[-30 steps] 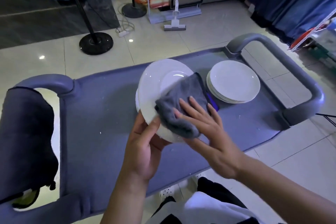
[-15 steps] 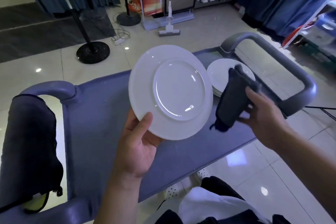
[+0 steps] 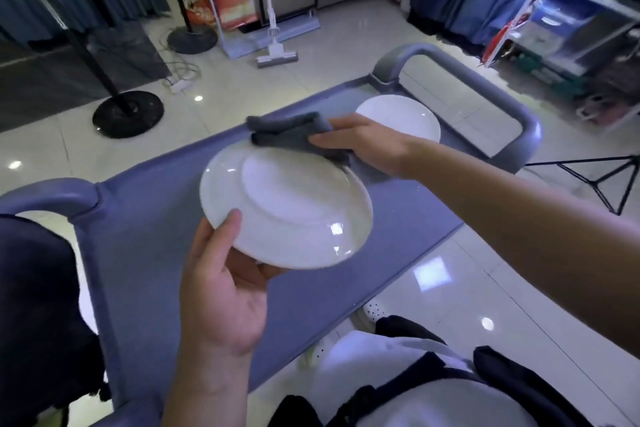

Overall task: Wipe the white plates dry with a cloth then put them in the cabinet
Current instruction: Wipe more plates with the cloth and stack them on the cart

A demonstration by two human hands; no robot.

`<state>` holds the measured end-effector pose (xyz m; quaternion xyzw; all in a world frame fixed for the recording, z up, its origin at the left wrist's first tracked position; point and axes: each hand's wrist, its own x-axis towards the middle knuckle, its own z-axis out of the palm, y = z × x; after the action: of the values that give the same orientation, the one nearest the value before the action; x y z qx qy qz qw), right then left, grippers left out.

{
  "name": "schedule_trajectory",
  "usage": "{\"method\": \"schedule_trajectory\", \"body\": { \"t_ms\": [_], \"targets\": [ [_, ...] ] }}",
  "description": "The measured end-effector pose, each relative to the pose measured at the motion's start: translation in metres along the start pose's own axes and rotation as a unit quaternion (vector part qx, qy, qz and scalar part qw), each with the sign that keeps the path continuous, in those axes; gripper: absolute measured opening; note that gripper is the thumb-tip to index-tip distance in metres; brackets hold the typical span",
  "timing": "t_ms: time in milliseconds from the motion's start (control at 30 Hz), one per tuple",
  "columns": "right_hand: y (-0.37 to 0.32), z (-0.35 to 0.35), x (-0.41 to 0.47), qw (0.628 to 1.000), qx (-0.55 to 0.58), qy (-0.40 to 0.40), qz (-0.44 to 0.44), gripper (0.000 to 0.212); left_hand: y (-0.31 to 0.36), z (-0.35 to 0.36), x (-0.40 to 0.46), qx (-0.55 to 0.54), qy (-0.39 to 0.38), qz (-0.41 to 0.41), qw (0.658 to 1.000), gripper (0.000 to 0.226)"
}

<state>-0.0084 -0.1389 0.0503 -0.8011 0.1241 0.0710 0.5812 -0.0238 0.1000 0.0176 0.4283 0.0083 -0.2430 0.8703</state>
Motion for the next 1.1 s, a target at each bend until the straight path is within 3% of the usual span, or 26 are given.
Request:
{"method": "schedule_trajectory", "body": {
  "t_ms": [267,367,400,467,567,700,767,933,1100],
  "targets": [
    [0.050,0.076,-0.029,0.962,0.242,0.121,0.043,0.022,0.010,0.008,0.007,0.017,0.054,0.111,0.992,0.032],
    [0.038,0.096,-0.038,0.951,0.269,0.143,0.061,0.019,0.006,0.015,0.009,0.038,0.077,0.133,0.987,0.033],
    [0.035,0.101,-0.041,0.951,0.265,0.148,0.065,0.028,0.005,0.017,0.010,0.043,0.085,0.140,0.985,0.033],
    [0.034,0.110,-0.050,0.958,0.246,0.134,0.054,0.041,0.002,0.018,0.014,0.049,0.101,0.150,0.982,0.034],
    [0.029,0.122,-0.064,0.974,0.206,0.091,-0.004,0.026,0.000,0.015,0.022,0.048,0.116,0.155,0.980,0.034],
    [0.026,0.105,-0.067,0.996,0.084,-0.005,-0.041,0.039,-0.003,0.001,0.037,0.009,0.135,0.143,0.980,0.034],
    [0.030,0.086,-0.066,0.994,0.094,-0.051,-0.016,0.039,-0.005,-0.008,0.042,-0.001,0.127,0.122,0.984,0.035],
    [0.041,0.039,-0.064,0.943,0.280,0.082,0.161,0.040,-0.006,-0.033,0.044,0.007,0.055,0.057,0.997,0.042],
    [0.031,0.017,-0.047,0.934,0.242,0.198,0.173,0.014,-0.014,-0.036,0.036,0.075,-0.018,0.025,0.997,0.041]
  ]
}}
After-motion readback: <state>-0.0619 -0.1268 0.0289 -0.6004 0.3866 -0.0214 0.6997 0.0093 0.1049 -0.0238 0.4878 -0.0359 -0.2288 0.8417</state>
